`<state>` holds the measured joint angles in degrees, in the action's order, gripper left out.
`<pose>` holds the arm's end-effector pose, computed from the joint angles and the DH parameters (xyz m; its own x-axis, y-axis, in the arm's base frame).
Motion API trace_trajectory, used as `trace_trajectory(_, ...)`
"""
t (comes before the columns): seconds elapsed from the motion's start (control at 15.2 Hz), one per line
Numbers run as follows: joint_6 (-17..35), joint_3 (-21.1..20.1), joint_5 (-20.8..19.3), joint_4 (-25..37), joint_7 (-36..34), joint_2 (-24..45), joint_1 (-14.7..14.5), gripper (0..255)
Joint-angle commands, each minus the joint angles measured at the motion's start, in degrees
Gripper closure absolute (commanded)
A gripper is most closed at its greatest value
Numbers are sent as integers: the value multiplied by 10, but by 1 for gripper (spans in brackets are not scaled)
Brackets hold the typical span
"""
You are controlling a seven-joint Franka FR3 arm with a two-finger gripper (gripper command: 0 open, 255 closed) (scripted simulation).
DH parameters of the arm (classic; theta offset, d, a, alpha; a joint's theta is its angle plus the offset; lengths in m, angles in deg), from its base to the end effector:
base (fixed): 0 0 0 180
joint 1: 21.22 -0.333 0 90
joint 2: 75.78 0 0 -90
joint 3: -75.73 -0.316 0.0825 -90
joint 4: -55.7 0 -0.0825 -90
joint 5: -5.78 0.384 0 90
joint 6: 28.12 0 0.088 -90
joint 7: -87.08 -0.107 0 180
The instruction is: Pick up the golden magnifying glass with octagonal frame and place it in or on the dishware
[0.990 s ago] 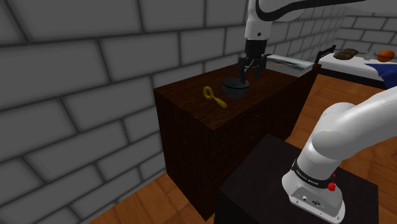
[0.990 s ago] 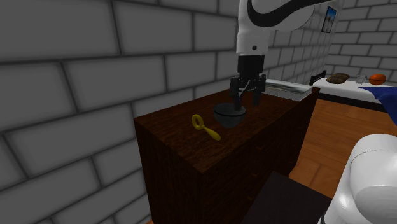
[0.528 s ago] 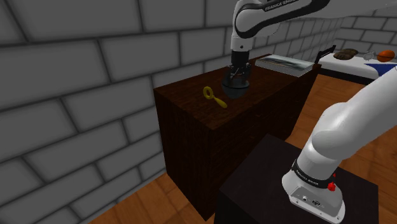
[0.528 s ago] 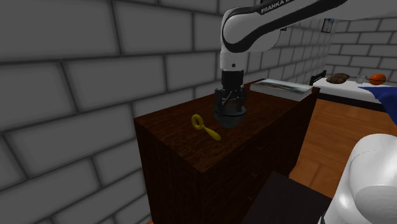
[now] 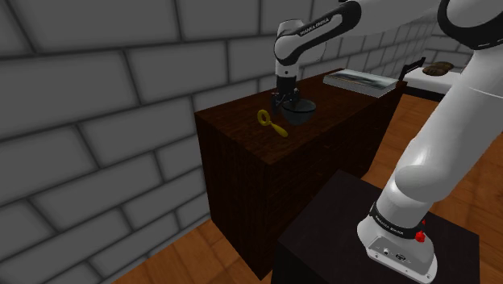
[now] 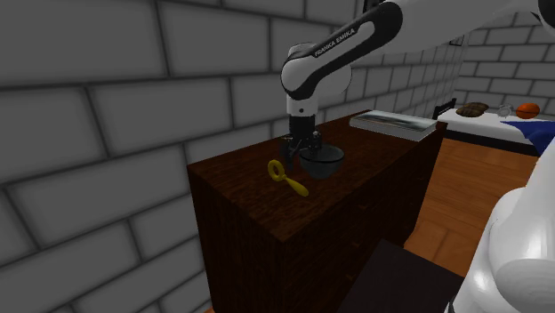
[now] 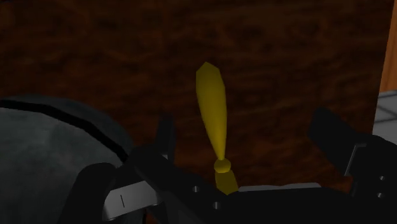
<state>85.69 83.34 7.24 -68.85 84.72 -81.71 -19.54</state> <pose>0.4983 -0.0809 0.4299 0.9740 -0.2095 -0.0864 -0.2130 -0.9765 -0.0325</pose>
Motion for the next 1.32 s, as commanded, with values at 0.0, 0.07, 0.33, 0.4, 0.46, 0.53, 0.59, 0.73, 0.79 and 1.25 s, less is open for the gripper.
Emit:
trace_trajectory(0.0,19,2,4,26,5,44,1,0)
trace_trajectory(0.07,26,3,6,41,8,66,1,0)
trace_trajectory(0.33,44,5,14,93,17,136,5,0)
trace_trajectory(0.4,51,5,15,89,17,139,5,0)
trace_trajectory(0.46,59,5,15,84,18,142,6,0)
trace_trajectory(0.53,66,4,16,80,18,145,6,0)
trace_trajectory(0.59,73,4,17,75,19,148,6,0)
trace_trajectory(0.73,88,2,18,67,19,154,7,0)
trace_trajectory(0.79,99,2,19,61,20,159,7,0)
trace_trajectory(1.25,99,0,19,61,20,159,9,0)
